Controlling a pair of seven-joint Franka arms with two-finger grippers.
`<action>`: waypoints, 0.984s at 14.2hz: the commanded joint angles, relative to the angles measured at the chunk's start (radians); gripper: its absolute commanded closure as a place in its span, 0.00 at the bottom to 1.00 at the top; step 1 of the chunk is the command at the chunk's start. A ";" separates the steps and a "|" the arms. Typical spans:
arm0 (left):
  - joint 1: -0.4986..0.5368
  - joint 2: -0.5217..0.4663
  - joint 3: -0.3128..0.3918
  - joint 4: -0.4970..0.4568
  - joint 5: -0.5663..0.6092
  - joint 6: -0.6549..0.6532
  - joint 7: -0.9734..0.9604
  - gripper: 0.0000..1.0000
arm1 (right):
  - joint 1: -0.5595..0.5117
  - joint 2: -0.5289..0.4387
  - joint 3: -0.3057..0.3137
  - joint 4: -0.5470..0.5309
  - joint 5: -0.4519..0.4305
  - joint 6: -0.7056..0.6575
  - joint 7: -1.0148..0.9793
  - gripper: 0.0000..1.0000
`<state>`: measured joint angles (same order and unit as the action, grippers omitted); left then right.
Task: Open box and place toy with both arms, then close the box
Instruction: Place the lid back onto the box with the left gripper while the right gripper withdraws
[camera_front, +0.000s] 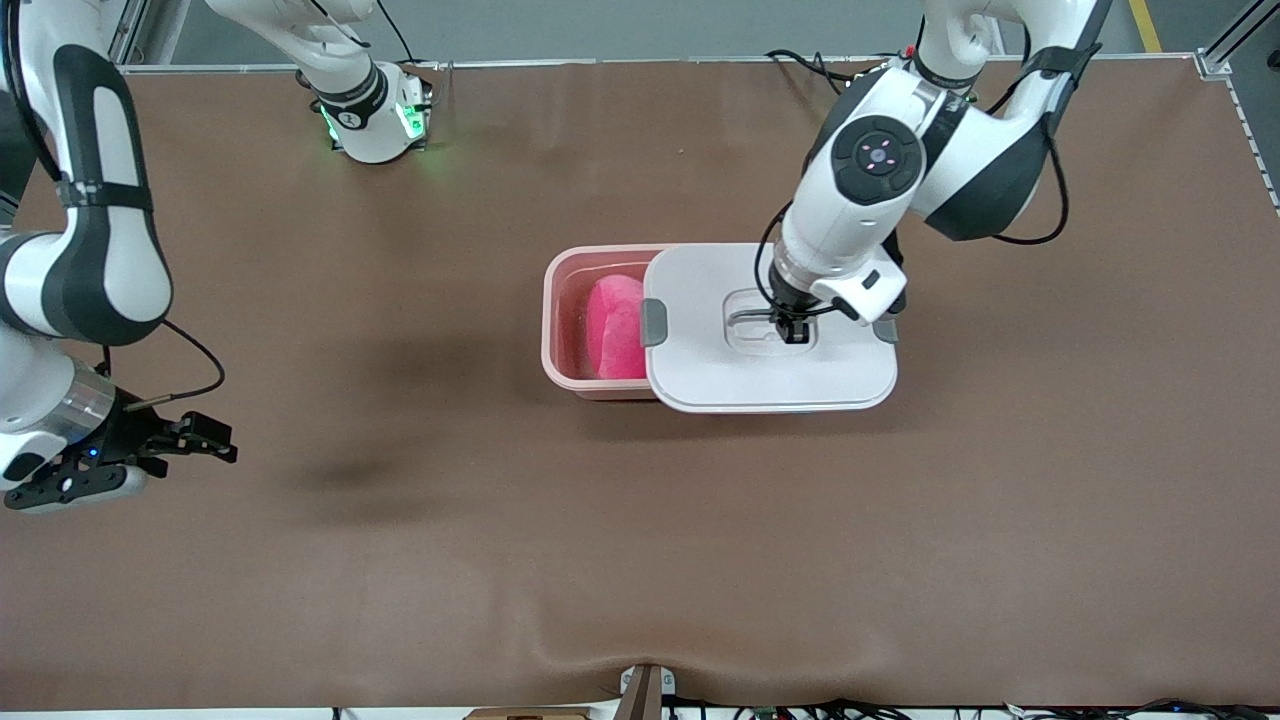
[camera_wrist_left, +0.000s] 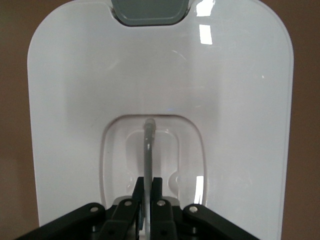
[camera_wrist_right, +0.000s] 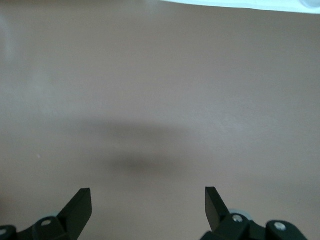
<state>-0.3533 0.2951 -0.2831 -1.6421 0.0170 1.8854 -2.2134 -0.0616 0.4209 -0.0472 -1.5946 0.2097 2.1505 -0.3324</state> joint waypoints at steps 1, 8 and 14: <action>-0.055 0.051 0.001 0.045 0.053 -0.011 -0.066 1.00 | -0.029 0.007 0.020 -0.001 0.056 0.012 0.027 0.00; -0.139 0.128 0.002 0.117 0.078 0.012 -0.146 1.00 | 0.006 -0.206 0.023 -0.287 0.050 -0.027 0.023 0.00; -0.182 0.157 0.004 0.119 0.078 0.075 -0.218 1.00 | -0.006 -0.381 0.020 -0.323 -0.015 -0.401 0.023 0.00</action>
<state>-0.5209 0.4327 -0.2832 -1.5529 0.0728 1.9517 -2.3957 -0.0556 0.1105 -0.0275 -1.8943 0.2340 1.8239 -0.3212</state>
